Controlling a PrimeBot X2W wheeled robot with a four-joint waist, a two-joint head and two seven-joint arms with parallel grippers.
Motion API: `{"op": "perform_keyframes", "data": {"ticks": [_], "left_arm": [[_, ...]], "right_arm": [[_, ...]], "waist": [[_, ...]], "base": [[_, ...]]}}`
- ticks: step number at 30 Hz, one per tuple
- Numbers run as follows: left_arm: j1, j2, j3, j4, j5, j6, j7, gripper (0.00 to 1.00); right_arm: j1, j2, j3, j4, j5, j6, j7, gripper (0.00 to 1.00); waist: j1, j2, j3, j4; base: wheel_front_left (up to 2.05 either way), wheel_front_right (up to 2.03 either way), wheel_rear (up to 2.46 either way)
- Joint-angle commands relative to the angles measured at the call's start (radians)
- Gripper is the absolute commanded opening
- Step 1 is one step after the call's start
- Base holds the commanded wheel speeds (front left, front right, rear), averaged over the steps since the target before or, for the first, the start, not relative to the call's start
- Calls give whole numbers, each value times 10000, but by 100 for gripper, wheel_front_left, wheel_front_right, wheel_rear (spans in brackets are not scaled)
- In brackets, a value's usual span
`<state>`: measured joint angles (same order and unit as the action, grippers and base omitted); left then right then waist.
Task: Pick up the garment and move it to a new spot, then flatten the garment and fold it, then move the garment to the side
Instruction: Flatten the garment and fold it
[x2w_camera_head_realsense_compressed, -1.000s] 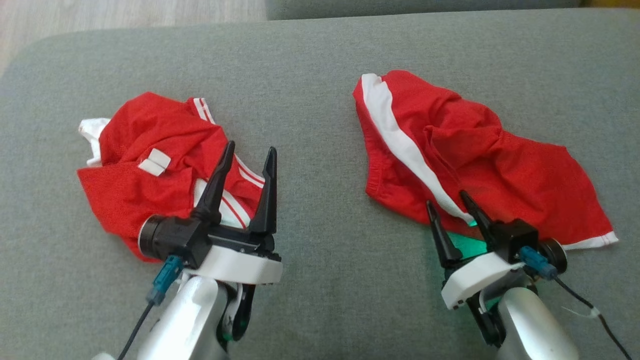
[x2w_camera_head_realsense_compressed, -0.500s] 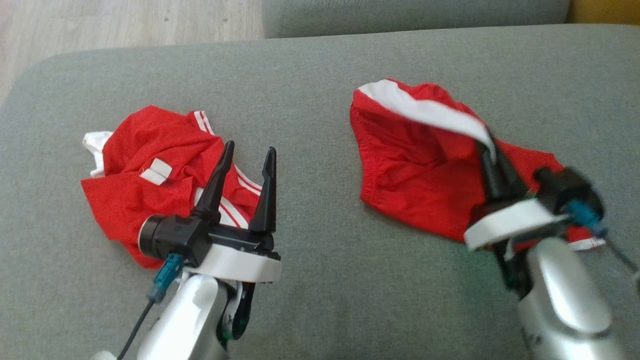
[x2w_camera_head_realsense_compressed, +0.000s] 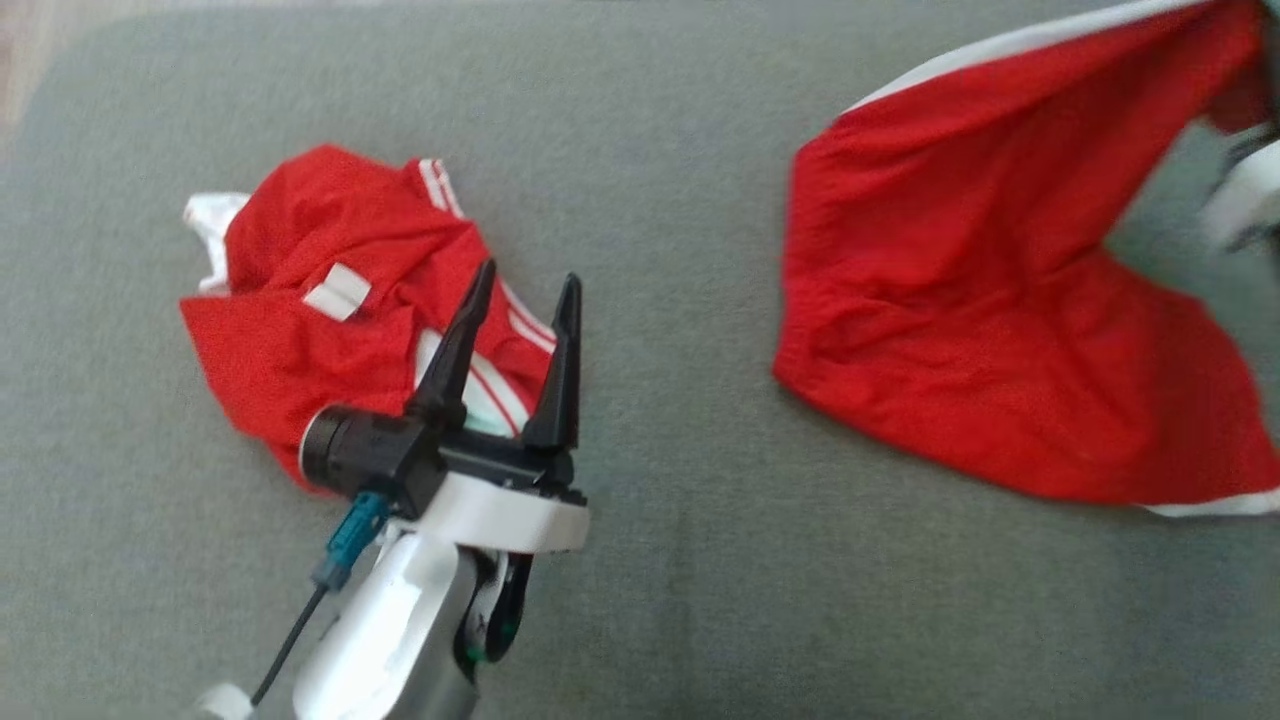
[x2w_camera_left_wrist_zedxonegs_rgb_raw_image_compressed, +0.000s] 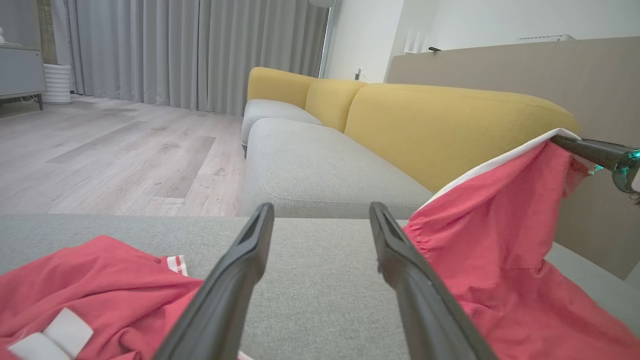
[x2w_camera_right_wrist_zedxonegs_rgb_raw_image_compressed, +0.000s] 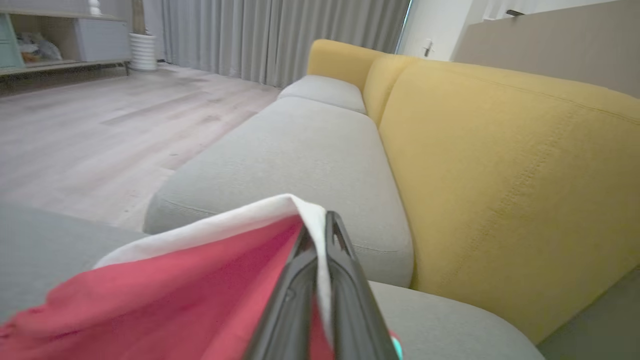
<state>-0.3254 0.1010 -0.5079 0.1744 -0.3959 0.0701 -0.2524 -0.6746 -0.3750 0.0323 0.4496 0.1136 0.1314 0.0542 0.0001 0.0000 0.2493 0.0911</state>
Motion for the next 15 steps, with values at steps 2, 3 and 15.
{"op": "perform_keyframes", "data": {"ticks": [2,3,15], "left_arm": [[-570,-43,240,-357,84,-30,-92,100],[-628,-73,240,-367,87,-33,-92,100],[-972,-390,190,-457,136,-170,-93,100]], "right_arm": [[-788,-594,-166,170,140,-7,96,0],[-1058,-863,-271,464,110,-7,132,0],[-3460,-2471,-1980,3740,-1857,-7,-434,100]], "waist": [[-1,0,612,583],[-1,0,732,707],[-1,0,1504,1653]], "base": [[0,0,0],[0,0,0],[0,0,0]]}}
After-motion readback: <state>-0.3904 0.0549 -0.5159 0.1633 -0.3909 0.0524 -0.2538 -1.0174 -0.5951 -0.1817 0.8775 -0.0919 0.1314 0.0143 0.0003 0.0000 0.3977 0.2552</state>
